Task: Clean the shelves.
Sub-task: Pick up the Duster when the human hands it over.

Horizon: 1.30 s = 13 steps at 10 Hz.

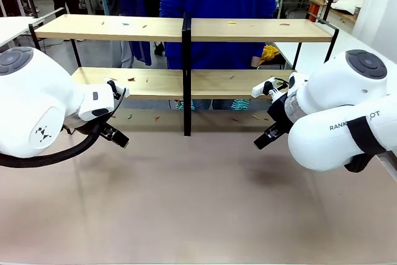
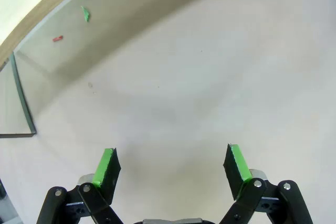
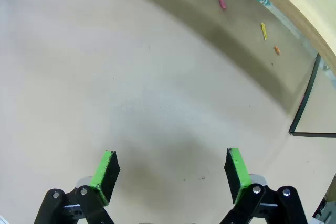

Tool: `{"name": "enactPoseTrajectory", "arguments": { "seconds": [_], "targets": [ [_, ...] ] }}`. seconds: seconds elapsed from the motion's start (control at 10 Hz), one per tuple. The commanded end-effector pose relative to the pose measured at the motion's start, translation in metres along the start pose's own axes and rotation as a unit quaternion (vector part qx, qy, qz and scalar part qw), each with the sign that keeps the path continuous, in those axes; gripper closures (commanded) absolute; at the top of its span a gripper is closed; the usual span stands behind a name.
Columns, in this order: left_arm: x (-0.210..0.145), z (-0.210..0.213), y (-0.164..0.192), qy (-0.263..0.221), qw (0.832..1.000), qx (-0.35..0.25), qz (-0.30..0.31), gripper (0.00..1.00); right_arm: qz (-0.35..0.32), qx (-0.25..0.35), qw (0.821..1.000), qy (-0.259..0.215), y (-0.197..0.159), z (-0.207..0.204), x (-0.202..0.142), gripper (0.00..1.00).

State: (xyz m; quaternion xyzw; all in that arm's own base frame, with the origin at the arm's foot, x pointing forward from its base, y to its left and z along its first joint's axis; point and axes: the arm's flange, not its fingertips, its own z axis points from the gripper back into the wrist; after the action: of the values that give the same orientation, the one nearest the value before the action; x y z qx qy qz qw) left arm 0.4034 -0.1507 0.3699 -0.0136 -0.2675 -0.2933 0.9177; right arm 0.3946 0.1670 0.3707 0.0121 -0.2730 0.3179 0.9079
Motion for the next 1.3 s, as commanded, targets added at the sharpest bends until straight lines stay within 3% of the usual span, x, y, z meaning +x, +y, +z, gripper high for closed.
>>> {"name": "enactPoseTrajectory", "arguments": {
  "seconds": [0.0, 0.1, 0.2, 0.4, 0.5, 0.7, 0.9, 1.2],
  "targets": [
    [0.000, 0.000, 0.000, 0.000, 1.000, 0.000, 0.000, 0.00, 0.000, 0.000, 1.000, 0.000, 0.000, 0.000, 0.000, 0.00],
    [0.000, 0.000, 0.000, 0.000, 1.000, 0.000, 0.000, 0.00, 0.000, 0.000, 1.000, 0.000, 0.000, 0.000, 0.000, 0.00],
    [0.000, 0.033, -0.003, -0.032, 0.999, -0.017, -0.024, 0.00, 0.005, 0.029, 0.999, -0.019, -0.002, 0.026, 0.001, 0.00],
    [-0.019, 0.133, -0.011, -0.100, 0.992, -0.038, -0.062, 0.00, -0.003, 0.018, 0.998, -0.061, -0.019, 0.126, -0.004, 0.00],
    [-0.026, 0.186, -0.027, -0.113, 0.991, -0.026, -0.062, 0.00, -0.013, 0.008, 0.997, -0.080, -0.020, 0.177, -0.005, 0.00],
    [-0.039, 0.243, -0.044, -0.158, 0.987, 0.034, -0.021, 0.00, -0.063, -0.014, 0.993, -0.100, -0.014, 0.242, -0.004, 0.00],
    [-0.050, 0.276, -0.047, -0.215, 0.974, 0.068, 0.020, 0.00, -0.054, -0.028, 0.988, -0.142, -0.006, 0.289, -0.002, 0.00],
    [-0.055, 0.278, -0.037, -0.236, 0.969, 0.053, 0.048, 0.00, -0.071, -0.031, 0.985, -0.154, -0.002, 0.290, 0.000, 0.00]
  ]
}}
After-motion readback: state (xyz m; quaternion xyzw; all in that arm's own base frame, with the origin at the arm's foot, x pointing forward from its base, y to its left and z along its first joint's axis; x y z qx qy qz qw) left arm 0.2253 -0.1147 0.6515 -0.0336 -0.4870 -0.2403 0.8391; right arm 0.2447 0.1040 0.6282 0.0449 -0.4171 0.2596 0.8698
